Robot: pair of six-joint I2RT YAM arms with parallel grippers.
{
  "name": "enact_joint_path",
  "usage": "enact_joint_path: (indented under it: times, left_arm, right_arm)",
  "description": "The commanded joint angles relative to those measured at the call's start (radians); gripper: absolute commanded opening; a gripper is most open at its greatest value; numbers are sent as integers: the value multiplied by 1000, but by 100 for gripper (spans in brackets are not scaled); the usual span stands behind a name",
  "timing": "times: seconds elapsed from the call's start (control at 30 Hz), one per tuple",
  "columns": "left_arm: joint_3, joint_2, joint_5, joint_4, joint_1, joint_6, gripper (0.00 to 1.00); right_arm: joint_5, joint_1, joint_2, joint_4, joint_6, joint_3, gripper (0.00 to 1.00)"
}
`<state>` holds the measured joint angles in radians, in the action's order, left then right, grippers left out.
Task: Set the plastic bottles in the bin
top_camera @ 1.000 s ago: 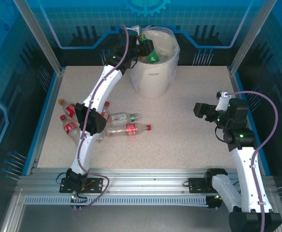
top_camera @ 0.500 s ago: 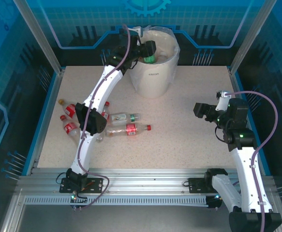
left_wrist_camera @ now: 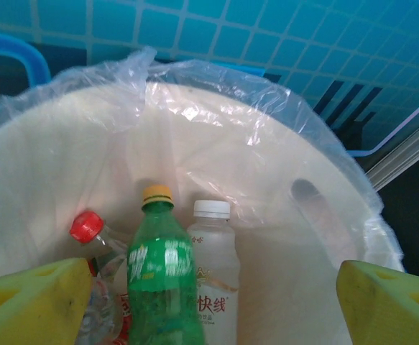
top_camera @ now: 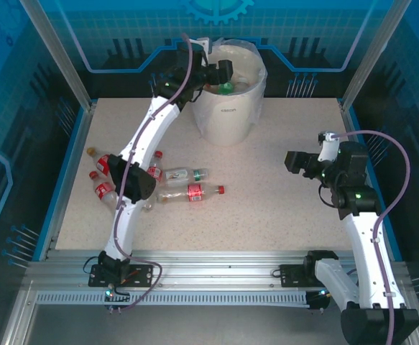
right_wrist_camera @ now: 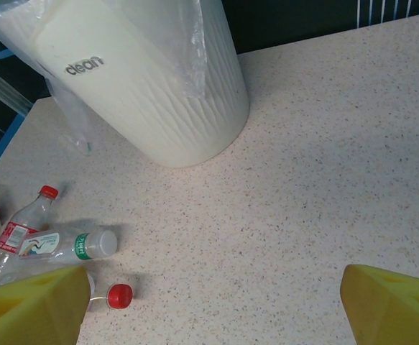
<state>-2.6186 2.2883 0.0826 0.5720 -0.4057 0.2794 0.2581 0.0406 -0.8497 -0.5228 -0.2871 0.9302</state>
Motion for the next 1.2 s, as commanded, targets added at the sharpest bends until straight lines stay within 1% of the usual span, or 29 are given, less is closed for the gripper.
enact_joint_path:
  times: [0.0, 0.1, 0.2, 0.27, 0.4, 0.5, 0.6, 0.67, 0.73, 0.87, 1.03, 1.17]
  left_arm:
    - [36, -167, 13, 54, 19, -44, 90]
    - [182, -294, 24, 89, 46, -46, 90]
    - [416, -454, 59, 98, 85, -30, 90]
    - [576, -563, 69, 115, 135, 18, 90]
    - [925, -787, 55, 129, 313, 121, 91]
    - [1144, -923, 72, 181, 434, 150, 93]
    - [1339, -1029, 104, 221, 530, 162, 93]
    - [1429, -1064, 109, 270, 597, 177, 93]
    - [1510, -1098, 85, 296, 649, 185, 92]
    - [1620, -1136, 82, 299, 686, 199, 91]
    - [1752, -1117, 27, 209, 755, 249, 86]
    - [1828, -1094, 13, 134, 775, 287, 82]
  right_arm:
    - [47, 3, -19, 18, 26, 39, 91]
    - [59, -11, -43, 34, 25, 51, 91]
    - [61, -35, -67, 60, 23, 60, 91]
    - [56, -50, -77, 75, 23, 64, 91]
    - [45, -79, -92, 115, 20, 44, 91]
    - [53, -87, -105, 143, 14, 26, 91]
    - [57, -90, -120, 154, 18, 17, 91]
    - [54, -91, -131, 158, 27, 11, 91]
    - [52, -89, -141, 160, 37, 5, 91]
    - [52, -89, -157, 189, 33, -18, 91]
    - [72, -88, -173, 216, 26, -31, 91]
    - [64, -85, -163, 219, 31, -43, 91]
